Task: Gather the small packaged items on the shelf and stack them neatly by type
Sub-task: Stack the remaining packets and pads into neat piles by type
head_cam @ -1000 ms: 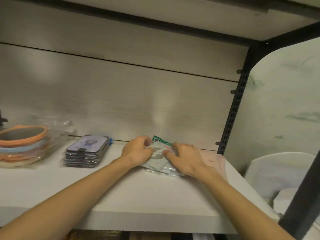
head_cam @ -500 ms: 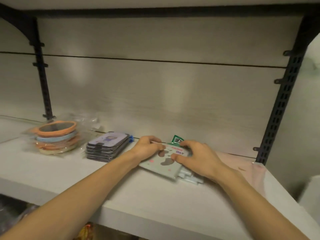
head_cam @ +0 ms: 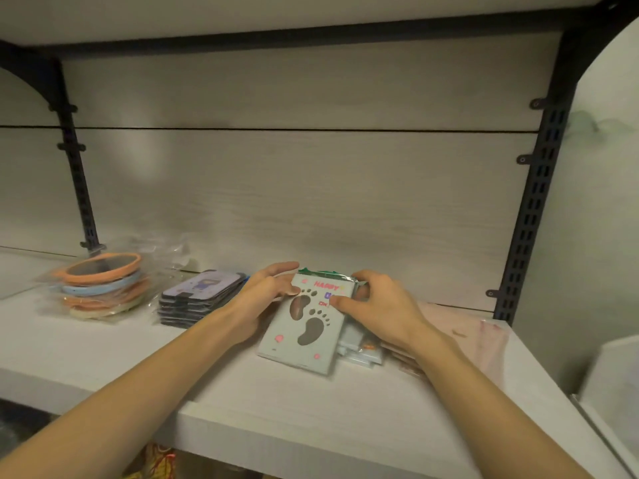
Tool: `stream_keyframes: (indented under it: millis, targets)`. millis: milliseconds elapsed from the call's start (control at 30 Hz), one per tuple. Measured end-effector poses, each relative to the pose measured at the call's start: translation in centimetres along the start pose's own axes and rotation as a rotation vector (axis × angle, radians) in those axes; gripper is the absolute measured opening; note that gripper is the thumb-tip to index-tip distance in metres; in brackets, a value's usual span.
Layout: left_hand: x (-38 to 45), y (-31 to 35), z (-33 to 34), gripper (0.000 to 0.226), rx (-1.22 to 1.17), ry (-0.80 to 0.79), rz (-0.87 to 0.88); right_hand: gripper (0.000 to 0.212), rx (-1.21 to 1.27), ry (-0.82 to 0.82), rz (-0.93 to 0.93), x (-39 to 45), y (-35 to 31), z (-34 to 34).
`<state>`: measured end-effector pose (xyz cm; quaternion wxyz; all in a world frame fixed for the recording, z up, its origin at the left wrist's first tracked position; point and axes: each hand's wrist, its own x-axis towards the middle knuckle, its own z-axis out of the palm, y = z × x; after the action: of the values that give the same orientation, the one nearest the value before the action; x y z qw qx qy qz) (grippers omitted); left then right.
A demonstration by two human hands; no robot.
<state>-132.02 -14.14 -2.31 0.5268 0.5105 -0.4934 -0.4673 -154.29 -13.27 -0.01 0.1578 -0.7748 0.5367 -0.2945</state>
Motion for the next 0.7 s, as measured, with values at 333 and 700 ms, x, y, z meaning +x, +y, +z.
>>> stream_keyframes:
  millis: [333, 700]
  targets:
    - [-0.3, 0.3, 0.3, 0.055, -0.100, 0.021, 0.030, 0.065, 0.562, -0.006, 0.001, 0.9, 0.6, 0.3]
    - [0.3, -0.3, -0.2, 0.030, -0.020, 0.193, 0.060, 0.038, -0.026, 0.101, 0.110, 1.4, 2.2, -0.4]
